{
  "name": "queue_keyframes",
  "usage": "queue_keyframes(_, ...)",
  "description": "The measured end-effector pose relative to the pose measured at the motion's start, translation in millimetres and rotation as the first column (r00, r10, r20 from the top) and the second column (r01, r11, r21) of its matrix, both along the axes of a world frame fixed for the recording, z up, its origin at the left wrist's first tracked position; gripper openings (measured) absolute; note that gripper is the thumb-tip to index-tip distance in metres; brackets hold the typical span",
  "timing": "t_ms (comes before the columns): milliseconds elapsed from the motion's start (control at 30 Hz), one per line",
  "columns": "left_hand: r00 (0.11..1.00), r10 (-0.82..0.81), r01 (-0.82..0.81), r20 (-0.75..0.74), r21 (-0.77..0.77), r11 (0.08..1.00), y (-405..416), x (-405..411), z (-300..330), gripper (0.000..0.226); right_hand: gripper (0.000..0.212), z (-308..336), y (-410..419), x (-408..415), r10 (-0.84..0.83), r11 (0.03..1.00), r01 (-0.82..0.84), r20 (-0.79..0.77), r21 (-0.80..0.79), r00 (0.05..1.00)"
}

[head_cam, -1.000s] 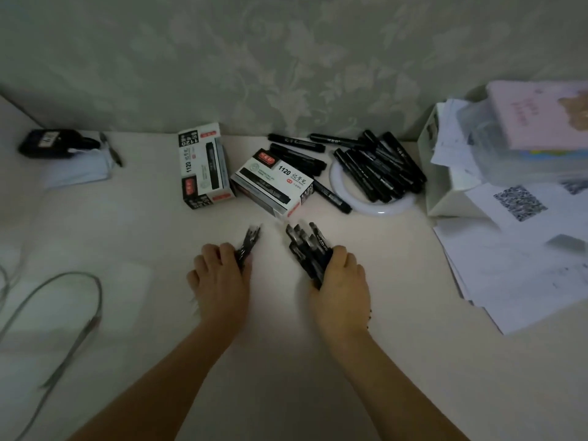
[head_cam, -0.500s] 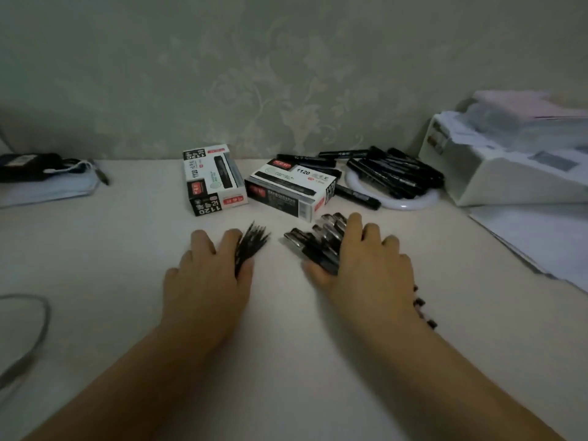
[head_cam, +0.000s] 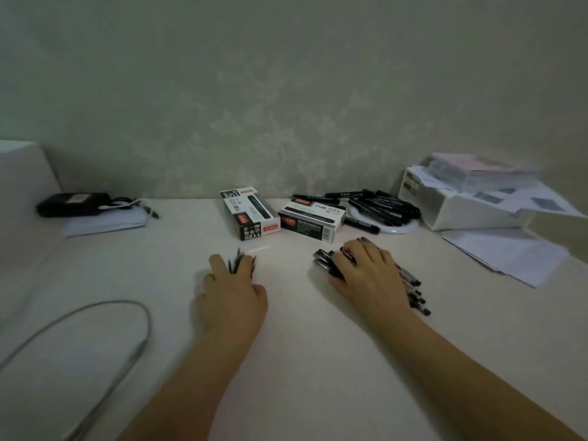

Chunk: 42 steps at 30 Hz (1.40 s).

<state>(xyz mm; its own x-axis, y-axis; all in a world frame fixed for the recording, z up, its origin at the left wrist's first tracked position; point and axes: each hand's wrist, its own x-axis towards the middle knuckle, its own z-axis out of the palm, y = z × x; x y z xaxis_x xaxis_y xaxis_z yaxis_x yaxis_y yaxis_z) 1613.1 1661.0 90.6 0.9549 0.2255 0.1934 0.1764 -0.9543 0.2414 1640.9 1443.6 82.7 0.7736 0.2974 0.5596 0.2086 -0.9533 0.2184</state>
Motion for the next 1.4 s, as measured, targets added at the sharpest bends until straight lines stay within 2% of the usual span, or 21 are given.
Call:
queue_keyframes(100,0.999,0.033,-0.031,-0.03,0.062,0.998,-5,6,2,0.041,0.02,-1,-4,4,0.052,0.998,-0.053,-0.015,-0.022,0.999)
queue_keyframes(267,0.993,0.089,-0.079,-0.08,0.118,0.99,2,17,-1,0.055,0.02,-2,2,8,0.048,0.994,-0.051,-0.036,-0.1,0.998)
queue_keyframes(333,0.994,0.105,-0.099,-0.034,0.143,0.985,1,18,2,0.058,0.015,3,10,9,0.027,0.991,-0.031,-0.034,-0.128,0.999)
queue_keyframes(400,0.991,0.032,-0.046,0.129,0.107,0.993,-1,18,8,0.05,0.017,5,22,13,0.033,0.999,-0.032,-0.068,0.021,0.997)
queue_keyframes(433,0.972,-0.057,0.051,0.229,0.032,0.998,-4,17,11,0.042,0.019,7,30,11,0.076,0.977,-0.056,-0.089,0.205,0.993)
queue_keyframes(467,0.935,-0.158,0.189,0.319,-0.067,0.98,-8,17,13,0.034,0.017,9,39,9,0.137,0.898,-0.079,-0.104,0.434,0.985)
queue_keyframes(500,0.892,-0.244,0.326,0.38,-0.167,0.931,-13,17,16,0.03,0.012,11,48,8,0.221,0.756,-0.11,-0.094,0.645,0.971)
queue_keyframes(533,0.861,-0.32,0.434,0.396,-0.243,0.867,-19,14,19,0.028,0.009,12,54,6,0.33,0.567,-0.133,-0.077,0.813,0.941)
queue_keyframes(567,0.833,-0.392,0.515,0.389,-0.291,0.806,-24,11,20,0.028,0.007,11,56,6,0.432,0.397,-0.139,-0.051,0.907,0.9)
queue_keyframes(667,0.787,-0.513,0.615,0.342,-0.385,0.688,-30,8,20,0.029,0.006,8,51,7,0.617,0.028,-0.061,0.031,0.998,0.787)
queue_keyframes(733,0.779,-0.544,0.627,0.313,-0.34,0.701,-26,10,17,0.031,0.011,6,46,10,0.71,-0.168,0.071,0.071,0.983,0.7)
queue_keyframes(767,0.782,-0.554,0.62,0.285,-0.27,0.736,-24,11,16,0.031,0.012,5,45,11,0.745,-0.221,0.128,0.083,0.967,0.662)
queue_keyframes(833,0.8,-0.556,0.584,0.226,-0.084,0.807,-18,12,13,0.029,0.01,2,43,13,0.752,-0.231,0.181,0.057,0.956,0.656)
queue_keyframes(900,0.809,-0.548,0.55,0.214,0.053,0.833,-9,12,12,0.024,0.011,3,38,17,0.688,-0.199,0.171,0.013,0.965,0.726)
queue_keyframes(967,0.828,-0.522,0.52,0.204,0.068,0.851,-1,11,14,0.023,0.014,6,31,19,0.661,-0.135,0.149,-0.023,0.98,0.75)
queue_keyframes(1033,0.824,-0.524,0.541,0.215,-0.02,0.841,-1,9,17,0.016,0.015,9,27,16,0.718,-0.077,0.104,-0.017,0.992,0.696)
queue_keyframes(1100,0.797,-0.562,0.586,0.221,-0.057,0.808,-5,6,19,0.003,0.02,10,29,12,0.774,-0.066,0.069,0.008,0.995,0.633)
queue_keyframes(1167,0.792,-0.576,0.592,0.201,-0.027,0.805,-5,9,17,0.017,0.02,11,30,10,0.801,-0.043,0.044,0.008,0.998,0.598)
queue_keyframes(1300,0.775,-0.583,0.569,0.246,0.131,0.812,6,14,16,0.025,0.02,13,34,8,0.797,0.028,0.002,-0.023,1.0,0.604)
queue_keyframes(1400,0.77,-0.584,0.558,0.255,0.175,0.811,6,17,12,0.034,0.018,10,35,6,0.803,0.05,0.002,-0.041,0.999,0.595)
